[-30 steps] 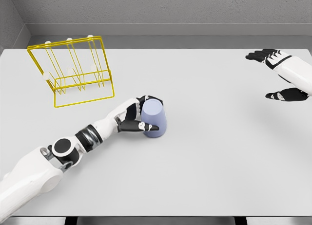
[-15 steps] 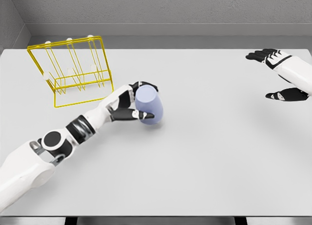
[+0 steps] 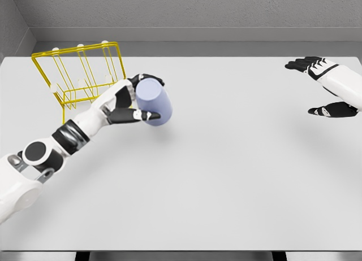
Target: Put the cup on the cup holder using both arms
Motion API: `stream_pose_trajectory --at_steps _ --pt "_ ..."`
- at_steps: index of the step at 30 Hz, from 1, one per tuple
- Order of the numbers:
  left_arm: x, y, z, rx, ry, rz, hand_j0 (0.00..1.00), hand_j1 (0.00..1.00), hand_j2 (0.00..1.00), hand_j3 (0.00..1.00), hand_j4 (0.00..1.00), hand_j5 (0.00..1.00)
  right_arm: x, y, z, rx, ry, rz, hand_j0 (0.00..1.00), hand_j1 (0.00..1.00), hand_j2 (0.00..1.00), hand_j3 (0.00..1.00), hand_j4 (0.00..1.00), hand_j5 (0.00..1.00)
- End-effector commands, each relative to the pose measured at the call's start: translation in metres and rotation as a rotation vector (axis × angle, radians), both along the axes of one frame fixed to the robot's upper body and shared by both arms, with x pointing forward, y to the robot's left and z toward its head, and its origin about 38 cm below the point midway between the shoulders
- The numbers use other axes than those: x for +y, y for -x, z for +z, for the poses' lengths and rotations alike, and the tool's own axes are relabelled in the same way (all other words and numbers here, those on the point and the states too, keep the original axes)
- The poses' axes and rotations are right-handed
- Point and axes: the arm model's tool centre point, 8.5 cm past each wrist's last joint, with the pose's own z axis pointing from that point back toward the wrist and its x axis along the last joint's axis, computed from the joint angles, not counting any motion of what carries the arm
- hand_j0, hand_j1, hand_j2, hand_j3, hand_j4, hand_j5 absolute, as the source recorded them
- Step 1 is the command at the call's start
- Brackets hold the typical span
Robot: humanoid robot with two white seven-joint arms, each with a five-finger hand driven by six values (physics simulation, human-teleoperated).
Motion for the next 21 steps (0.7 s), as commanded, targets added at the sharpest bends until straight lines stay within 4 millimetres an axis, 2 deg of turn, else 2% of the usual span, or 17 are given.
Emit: stream_pose_trajectory --at_steps 1,9,14,21 --pt "0.005 0.000 0.009 -0.018 0.000 0.005 0.59 0.59 0.59 0.59 0.59 0.59 0.000 0.000 0.001 0.000 -0.007 0.000 1.00 1.00 1.00 1.00 1.00 1.00" --pt "0.032 -0.012 0.035 -0.067 -0.012 0.056 0.60 0.60 0.60 0.60 0.60 0.60 0.000 0.000 0.001 0.000 -0.007 0.000 1.00 1.00 1.00 1.00 1.00 1.00" --pt "0.048 -0.015 0.044 -0.072 -0.021 0.079 0.60 0.60 0.60 0.60 0.60 0.60 0.000 0.000 0.001 0.000 -0.007 0.000 1.00 1.00 1.00 1.00 1.00 1.00" --pt "0.059 -0.019 0.054 -0.088 -0.020 0.102 0.60 0.60 0.60 0.60 0.60 0.60 -0.001 0.000 0.000 0.003 -0.008 -0.002 1.00 1.00 1.00 1.00 1.00 1.00"
